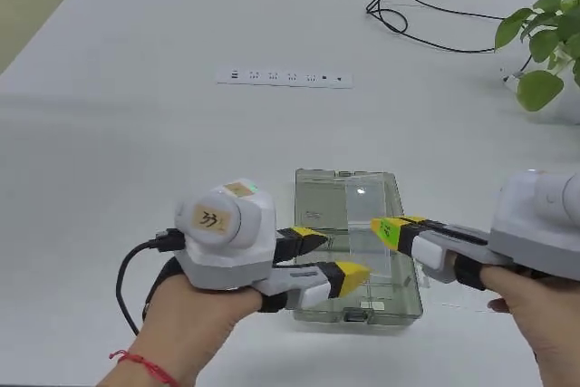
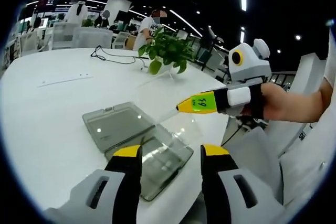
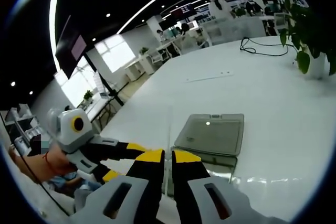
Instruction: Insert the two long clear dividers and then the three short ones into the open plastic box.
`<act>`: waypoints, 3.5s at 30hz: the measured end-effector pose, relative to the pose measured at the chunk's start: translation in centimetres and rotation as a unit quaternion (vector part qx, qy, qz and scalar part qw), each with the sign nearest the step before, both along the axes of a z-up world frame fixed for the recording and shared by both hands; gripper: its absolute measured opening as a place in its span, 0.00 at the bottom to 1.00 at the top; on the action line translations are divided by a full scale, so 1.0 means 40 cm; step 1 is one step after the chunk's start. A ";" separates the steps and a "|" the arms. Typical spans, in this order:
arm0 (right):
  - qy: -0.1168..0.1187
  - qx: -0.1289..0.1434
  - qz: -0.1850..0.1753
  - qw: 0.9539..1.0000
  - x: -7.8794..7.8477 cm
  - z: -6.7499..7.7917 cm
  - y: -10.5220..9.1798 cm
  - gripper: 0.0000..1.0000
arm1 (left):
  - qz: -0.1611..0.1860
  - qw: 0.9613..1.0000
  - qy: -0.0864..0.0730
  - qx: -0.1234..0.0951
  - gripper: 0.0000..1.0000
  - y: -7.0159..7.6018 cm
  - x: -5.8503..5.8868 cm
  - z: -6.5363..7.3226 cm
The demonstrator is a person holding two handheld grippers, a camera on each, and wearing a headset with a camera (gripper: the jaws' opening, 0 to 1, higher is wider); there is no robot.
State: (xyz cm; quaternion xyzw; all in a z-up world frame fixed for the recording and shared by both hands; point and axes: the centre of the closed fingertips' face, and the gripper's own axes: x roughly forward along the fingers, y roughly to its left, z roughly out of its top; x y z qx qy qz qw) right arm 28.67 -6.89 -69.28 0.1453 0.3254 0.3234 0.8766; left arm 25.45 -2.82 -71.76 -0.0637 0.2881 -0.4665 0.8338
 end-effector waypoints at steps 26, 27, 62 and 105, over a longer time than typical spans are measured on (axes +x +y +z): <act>0.148 -0.085 -0.078 0.982 0.008 -0.083 -0.056 0.07 | -0.072 0.994 -0.062 0.047 0.90 0.059 -0.017 -0.050; 0.153 -0.089 -0.079 0.981 0.007 -0.086 -0.056 0.07 | -0.074 0.994 -0.065 0.047 0.92 0.059 -0.016 -0.051; 0.251 -0.140 -0.102 0.952 -0.031 -0.231 -0.070 0.07 | -0.096 0.993 -0.060 0.034 0.98 0.050 -0.032 -0.073; 0.235 -0.151 -0.077 0.957 -0.016 -0.251 -0.061 0.07 | -0.092 0.994 -0.055 0.031 1.00 0.049 -0.030 -0.080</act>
